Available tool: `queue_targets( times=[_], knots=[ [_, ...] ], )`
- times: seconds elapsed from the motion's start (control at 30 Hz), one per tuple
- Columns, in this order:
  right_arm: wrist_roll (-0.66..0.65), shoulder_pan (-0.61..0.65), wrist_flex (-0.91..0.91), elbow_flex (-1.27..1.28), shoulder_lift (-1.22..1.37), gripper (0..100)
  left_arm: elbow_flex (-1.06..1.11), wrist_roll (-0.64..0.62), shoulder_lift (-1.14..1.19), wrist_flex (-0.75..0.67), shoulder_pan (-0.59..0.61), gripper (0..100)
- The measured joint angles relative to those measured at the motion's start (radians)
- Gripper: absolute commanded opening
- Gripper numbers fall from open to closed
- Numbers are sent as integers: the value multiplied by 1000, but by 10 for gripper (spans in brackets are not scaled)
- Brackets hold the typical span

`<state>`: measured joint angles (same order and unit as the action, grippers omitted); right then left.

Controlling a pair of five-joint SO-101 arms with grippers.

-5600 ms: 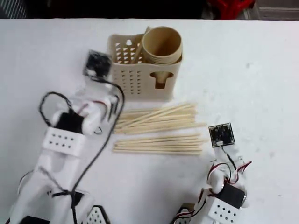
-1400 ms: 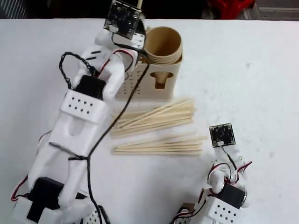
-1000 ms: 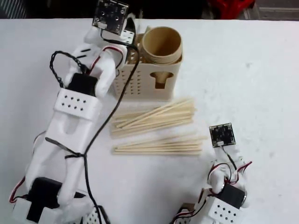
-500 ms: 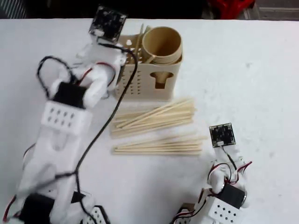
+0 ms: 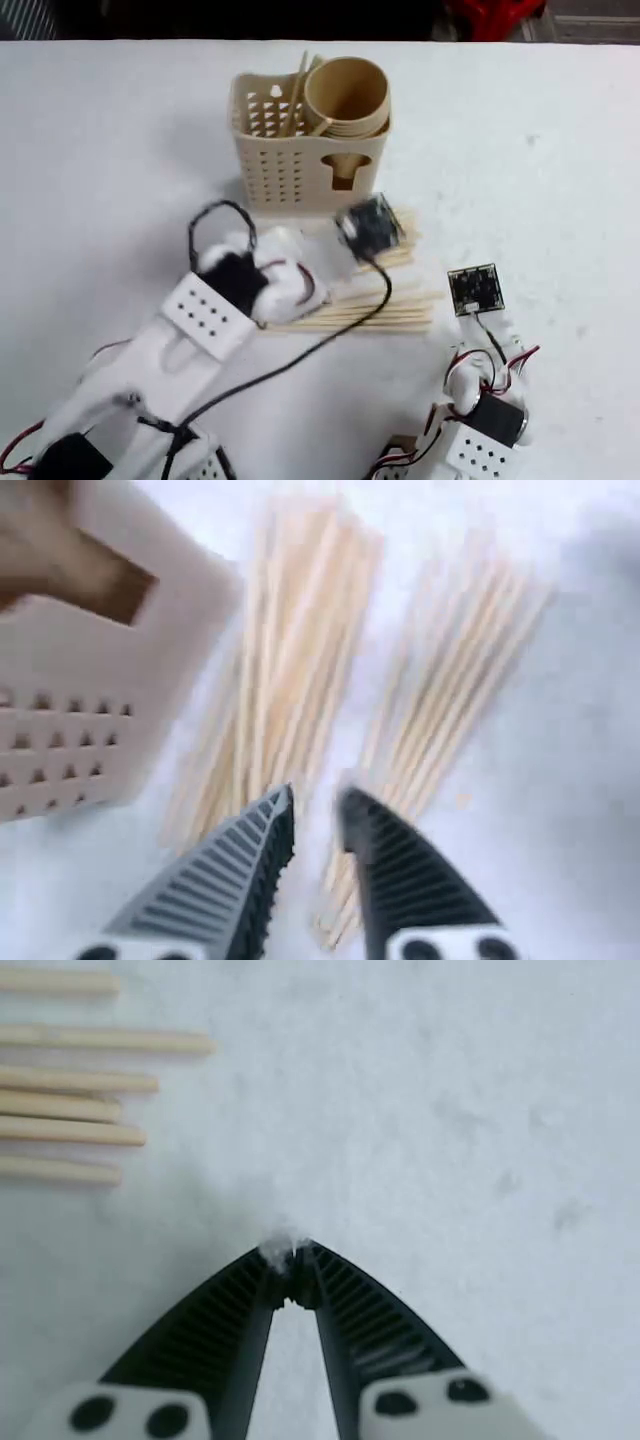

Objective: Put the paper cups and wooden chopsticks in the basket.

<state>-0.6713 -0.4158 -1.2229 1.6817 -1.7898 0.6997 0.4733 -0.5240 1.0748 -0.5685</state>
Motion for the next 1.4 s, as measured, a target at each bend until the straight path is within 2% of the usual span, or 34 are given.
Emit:
queue_targets(
  times=[0.27,0.47,0.9,1.03,1.27,1.4],
  knots=[
    [0,0,0,0,0,18,18,55,281,-120,2,128],
    [0,0,0,0,0,18,-74,74,463,-124,6,128],
    [0,0,0,0,0,18,-206,81,697,-161,18,111],
    [0,0,0,0,0,18,-229,81,727,-161,15,41],
    [0,0,0,0,0,18,-233,83,718,-155,17,34],
    [0,0,0,0,0,18,-233,83,644,-103,32,20]
  ],
)
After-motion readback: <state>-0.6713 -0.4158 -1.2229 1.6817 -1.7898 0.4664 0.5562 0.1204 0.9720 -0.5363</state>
